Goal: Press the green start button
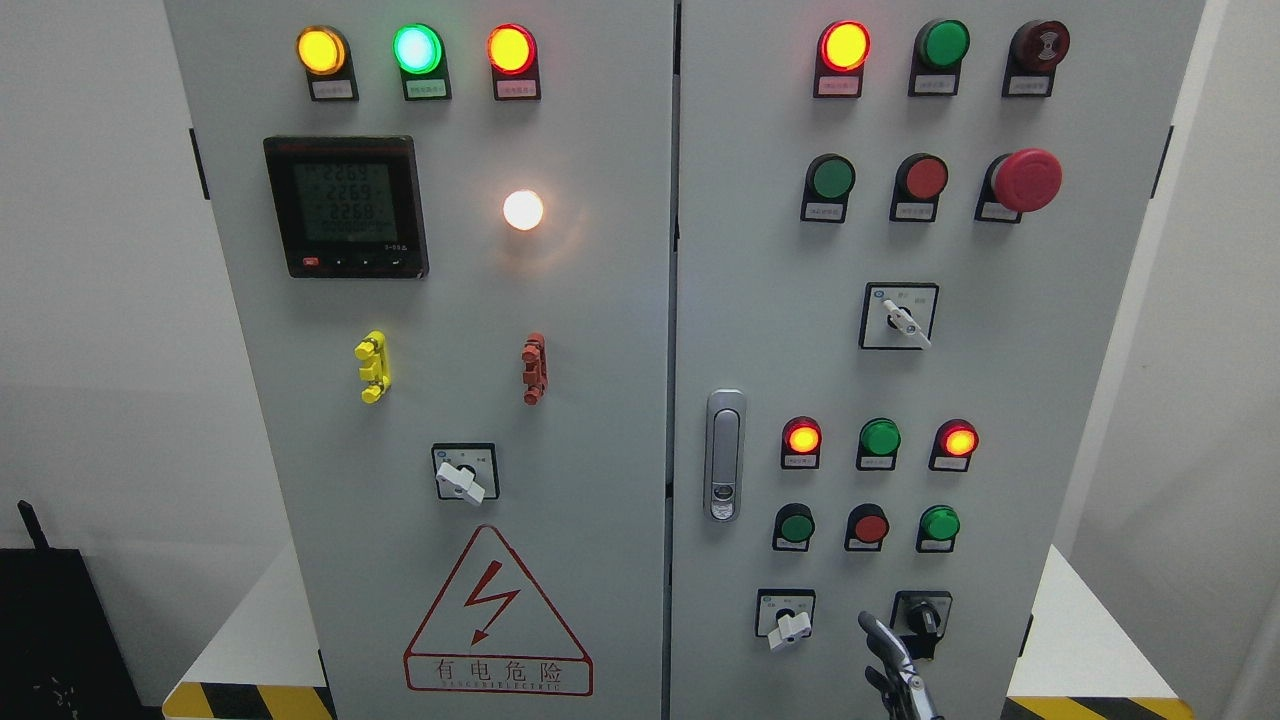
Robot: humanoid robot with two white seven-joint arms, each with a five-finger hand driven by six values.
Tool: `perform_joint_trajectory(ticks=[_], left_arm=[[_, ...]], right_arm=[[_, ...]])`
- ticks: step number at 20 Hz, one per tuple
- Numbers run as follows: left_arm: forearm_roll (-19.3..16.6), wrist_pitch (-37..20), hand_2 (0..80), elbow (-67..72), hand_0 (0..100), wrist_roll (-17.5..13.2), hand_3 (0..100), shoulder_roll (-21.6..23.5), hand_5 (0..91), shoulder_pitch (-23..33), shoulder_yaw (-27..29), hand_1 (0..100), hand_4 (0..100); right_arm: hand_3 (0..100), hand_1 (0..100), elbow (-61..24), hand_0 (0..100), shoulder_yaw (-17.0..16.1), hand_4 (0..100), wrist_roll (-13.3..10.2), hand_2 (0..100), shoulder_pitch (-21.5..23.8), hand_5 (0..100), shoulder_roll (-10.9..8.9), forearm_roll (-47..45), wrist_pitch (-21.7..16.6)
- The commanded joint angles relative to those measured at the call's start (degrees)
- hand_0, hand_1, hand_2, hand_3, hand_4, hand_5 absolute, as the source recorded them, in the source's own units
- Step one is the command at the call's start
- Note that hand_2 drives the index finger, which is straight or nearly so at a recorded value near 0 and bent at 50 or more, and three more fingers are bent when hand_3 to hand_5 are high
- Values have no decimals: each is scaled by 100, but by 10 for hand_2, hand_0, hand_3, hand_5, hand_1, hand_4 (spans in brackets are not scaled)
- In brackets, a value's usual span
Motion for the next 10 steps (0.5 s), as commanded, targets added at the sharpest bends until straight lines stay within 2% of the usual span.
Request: perform_joint_trajectory(ticks=[1, 3, 10], left_arm=[[0, 2, 0, 0, 120, 0, 0, 0, 0, 2, 0, 556, 0], [0, 2, 0, 0, 120, 0, 0, 0, 0, 2, 0, 556, 0], [0, 2, 0, 0, 120, 0, 0, 0, 0, 2, 0, 556, 0]], right_arm=[[0, 155, -146, 320, 83, 0, 63, 0, 16, 0, -19, -256, 4], [0, 153, -137, 303, 83, 0, 159, 0, -2, 0, -19, -379, 100], [0, 150, -41, 256, 48, 0, 160, 0, -90, 0, -28, -415, 154]])
